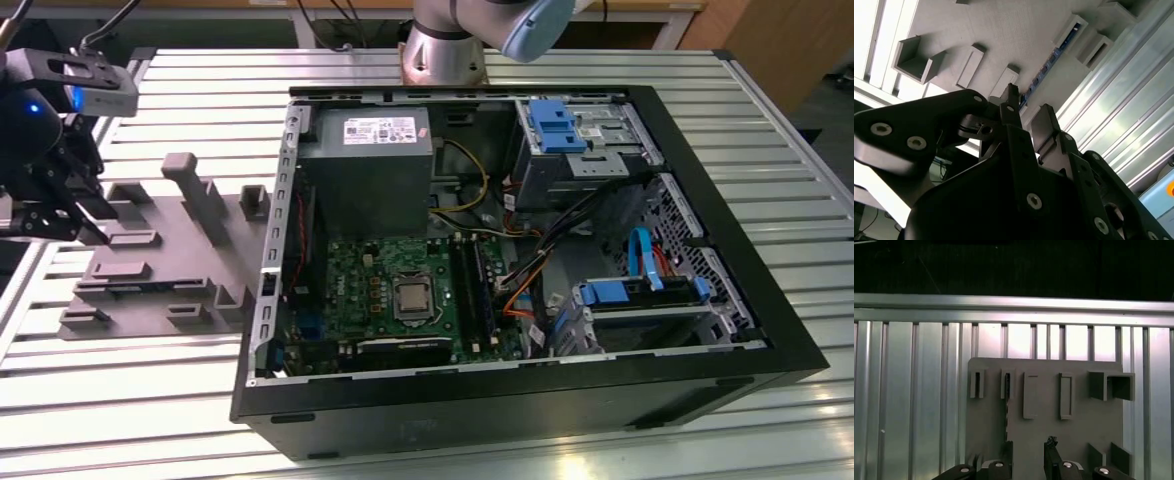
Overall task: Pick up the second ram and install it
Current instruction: 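Pick up the second ram and move it above second insertion slot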
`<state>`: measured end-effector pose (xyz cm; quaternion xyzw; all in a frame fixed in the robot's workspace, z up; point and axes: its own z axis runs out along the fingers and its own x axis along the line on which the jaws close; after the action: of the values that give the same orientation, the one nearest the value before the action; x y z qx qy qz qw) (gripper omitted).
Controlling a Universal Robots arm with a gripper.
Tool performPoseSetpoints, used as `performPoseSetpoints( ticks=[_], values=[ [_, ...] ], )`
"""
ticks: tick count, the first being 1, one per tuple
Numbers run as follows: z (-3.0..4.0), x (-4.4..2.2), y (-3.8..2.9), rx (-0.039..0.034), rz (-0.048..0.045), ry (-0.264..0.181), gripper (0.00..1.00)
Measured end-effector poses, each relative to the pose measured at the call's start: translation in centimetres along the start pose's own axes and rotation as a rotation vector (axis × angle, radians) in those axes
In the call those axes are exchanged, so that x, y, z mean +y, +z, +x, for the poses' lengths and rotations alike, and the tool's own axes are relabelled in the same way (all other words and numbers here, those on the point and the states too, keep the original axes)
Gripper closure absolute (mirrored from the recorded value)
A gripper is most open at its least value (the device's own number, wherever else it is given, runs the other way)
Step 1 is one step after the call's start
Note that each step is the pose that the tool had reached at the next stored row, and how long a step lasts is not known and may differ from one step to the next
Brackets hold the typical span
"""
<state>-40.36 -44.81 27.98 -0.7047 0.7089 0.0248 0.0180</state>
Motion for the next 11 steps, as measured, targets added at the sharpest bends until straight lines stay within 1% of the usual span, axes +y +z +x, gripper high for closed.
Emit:
performPoseSetpoints(
  ticks=[11],
  values=[
    [0.66, 0.08, 1.95, 0.0002, -0.0003, 0.000, 0.62]
  ],
)
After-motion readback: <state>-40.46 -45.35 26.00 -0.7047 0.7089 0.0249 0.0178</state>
